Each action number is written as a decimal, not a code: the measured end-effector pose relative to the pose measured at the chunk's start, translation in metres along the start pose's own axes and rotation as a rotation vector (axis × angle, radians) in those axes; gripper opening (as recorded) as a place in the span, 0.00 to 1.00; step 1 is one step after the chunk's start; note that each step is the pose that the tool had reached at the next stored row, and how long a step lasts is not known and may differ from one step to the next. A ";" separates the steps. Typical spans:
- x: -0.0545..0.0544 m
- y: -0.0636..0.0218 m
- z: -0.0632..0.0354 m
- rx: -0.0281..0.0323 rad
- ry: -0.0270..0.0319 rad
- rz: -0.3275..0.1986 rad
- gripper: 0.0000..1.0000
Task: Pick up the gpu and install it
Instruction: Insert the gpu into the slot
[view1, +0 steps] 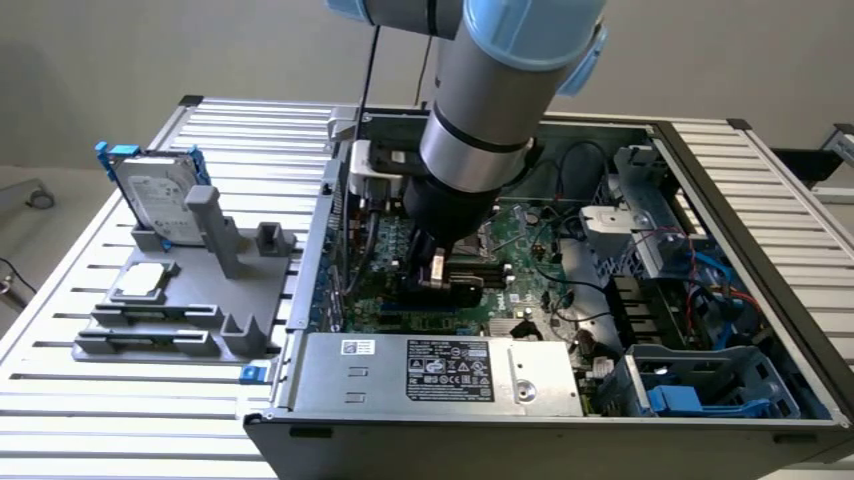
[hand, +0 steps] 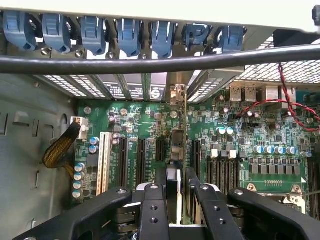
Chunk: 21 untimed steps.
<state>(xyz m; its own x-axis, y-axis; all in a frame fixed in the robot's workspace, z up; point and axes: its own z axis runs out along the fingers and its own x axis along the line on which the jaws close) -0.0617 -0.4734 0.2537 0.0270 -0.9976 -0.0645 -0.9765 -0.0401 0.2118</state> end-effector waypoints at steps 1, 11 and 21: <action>0.000 -0.0001 0.0000 -0.0002 -0.0011 0.000 0.27; 0.001 -0.0005 -0.0001 -0.0045 -0.0093 -0.002 0.27; 0.001 -0.0004 -0.0025 -0.0122 -0.0148 -0.002 0.41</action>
<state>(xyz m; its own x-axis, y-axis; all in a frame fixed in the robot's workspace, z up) -0.0607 -0.4745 0.2560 0.0261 -0.9965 -0.0794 -0.9737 -0.0433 0.2235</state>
